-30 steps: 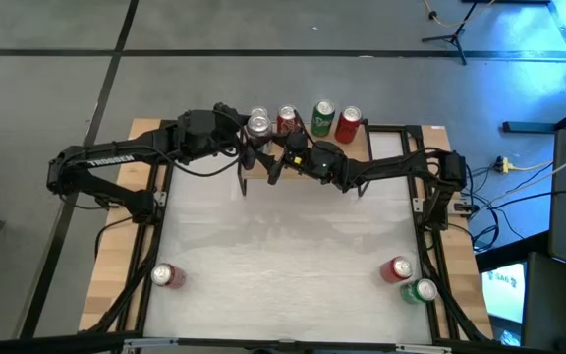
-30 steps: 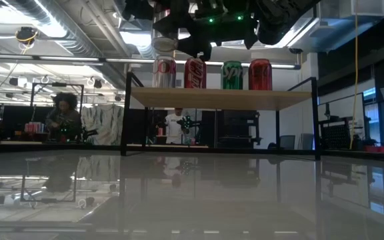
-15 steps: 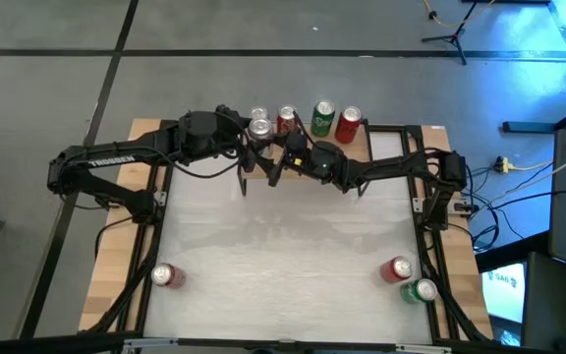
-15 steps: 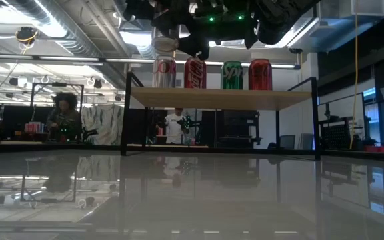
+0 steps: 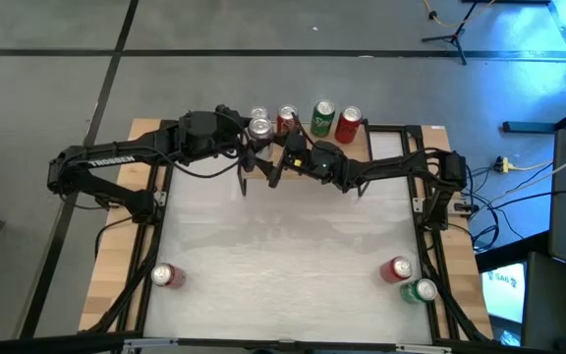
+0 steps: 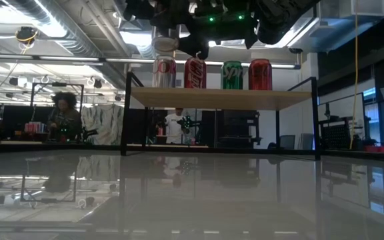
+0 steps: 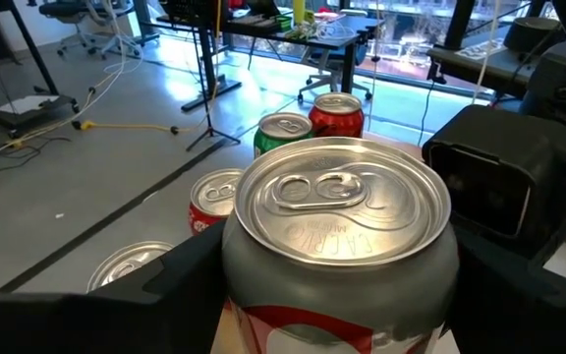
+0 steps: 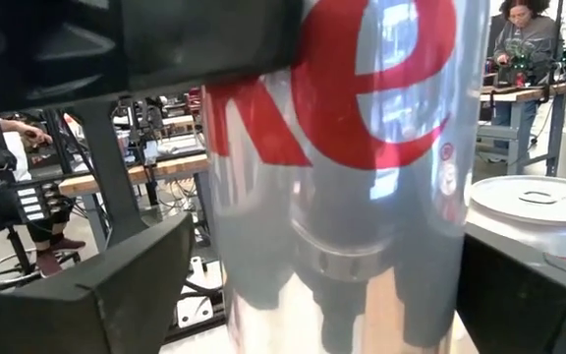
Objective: Place canned beverage on shelf
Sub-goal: Put the red-silver soda can aligned with the other red-silver soda can on the shelf
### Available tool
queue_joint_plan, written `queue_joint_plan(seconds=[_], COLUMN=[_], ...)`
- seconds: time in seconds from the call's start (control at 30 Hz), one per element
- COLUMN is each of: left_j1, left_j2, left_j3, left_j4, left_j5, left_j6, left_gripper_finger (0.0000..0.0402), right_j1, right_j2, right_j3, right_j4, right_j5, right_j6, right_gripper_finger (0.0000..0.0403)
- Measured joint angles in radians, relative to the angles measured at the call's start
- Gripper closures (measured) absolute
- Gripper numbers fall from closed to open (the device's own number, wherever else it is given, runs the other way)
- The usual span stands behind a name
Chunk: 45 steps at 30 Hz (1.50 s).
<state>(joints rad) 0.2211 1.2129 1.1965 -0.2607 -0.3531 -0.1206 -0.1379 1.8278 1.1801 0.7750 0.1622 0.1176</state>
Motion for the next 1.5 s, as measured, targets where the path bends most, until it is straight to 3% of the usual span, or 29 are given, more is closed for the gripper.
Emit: queue_joint_plan(seconds=[0.17,0.5,0.83,1.1,1.5], left_j1=[0.000,0.000,0.000,0.012,0.014], left_j2=[0.000,-0.001,-0.001,-0.002,-0.001], left_j3=[0.001,0.001,-0.168,-0.304,-0.369], left_j4=[-0.045,-0.087,0.095,0.296,0.329], left_j5=[-0.003,-0.003,-0.004,-0.006,-0.048], left_j6=[0.000,0.000,0.018,0.052,0.051], left_gripper_finger=[0.0117,0.0117,0.0117,0.0117,0.0117], right_j1=[0.000,0.000,0.000,0.000,0.000], right_j2=[-0.034,-0.233,-0.435,-0.470,-0.470], right_j3=[-0.001,-0.001,-0.001,-0.001,-0.001], right_j4=[-0.097,-0.458,-0.735,-0.752,-0.750], right_j5=[-0.001,0.000,0.001,0.001,0.001], right_j6=[-0.036,-0.126,-0.180,-0.180,-0.180], right_gripper_finger=[0.0007,0.0008,0.0008,0.0008,0.0008])
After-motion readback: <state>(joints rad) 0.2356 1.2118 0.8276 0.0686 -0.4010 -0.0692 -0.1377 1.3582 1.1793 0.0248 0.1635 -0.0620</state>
